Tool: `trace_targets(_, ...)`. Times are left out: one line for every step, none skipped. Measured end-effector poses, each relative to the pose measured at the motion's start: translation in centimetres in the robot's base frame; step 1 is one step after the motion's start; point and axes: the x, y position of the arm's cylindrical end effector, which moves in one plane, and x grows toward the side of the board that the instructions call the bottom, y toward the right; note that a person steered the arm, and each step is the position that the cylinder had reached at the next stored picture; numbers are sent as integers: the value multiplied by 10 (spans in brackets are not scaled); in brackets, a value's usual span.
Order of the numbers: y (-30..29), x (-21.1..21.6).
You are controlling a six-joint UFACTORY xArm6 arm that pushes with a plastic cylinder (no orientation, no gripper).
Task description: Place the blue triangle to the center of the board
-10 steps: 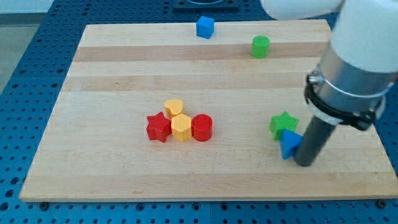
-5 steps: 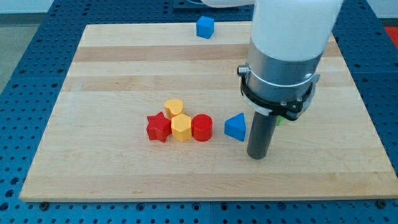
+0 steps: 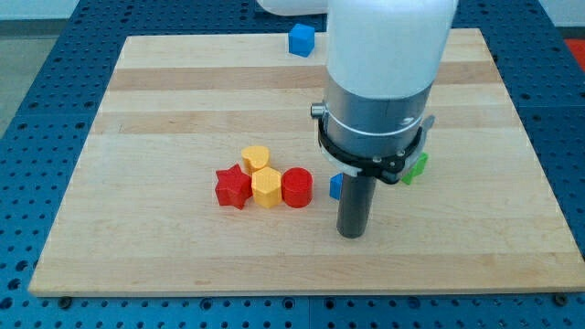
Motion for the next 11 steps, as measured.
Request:
trace_targets(1,-12)
trace_targets(2,-30)
trace_targets(6,-46)
trace_targets(28,-52)
trace_targets(28,-78)
trace_targets(4,-99)
trace_targets(-7,-90)
trace_targets(-7,-70)
trace_targets(-15,-86)
trace_targets(-37,-110)
trace_targets(-51,-115)
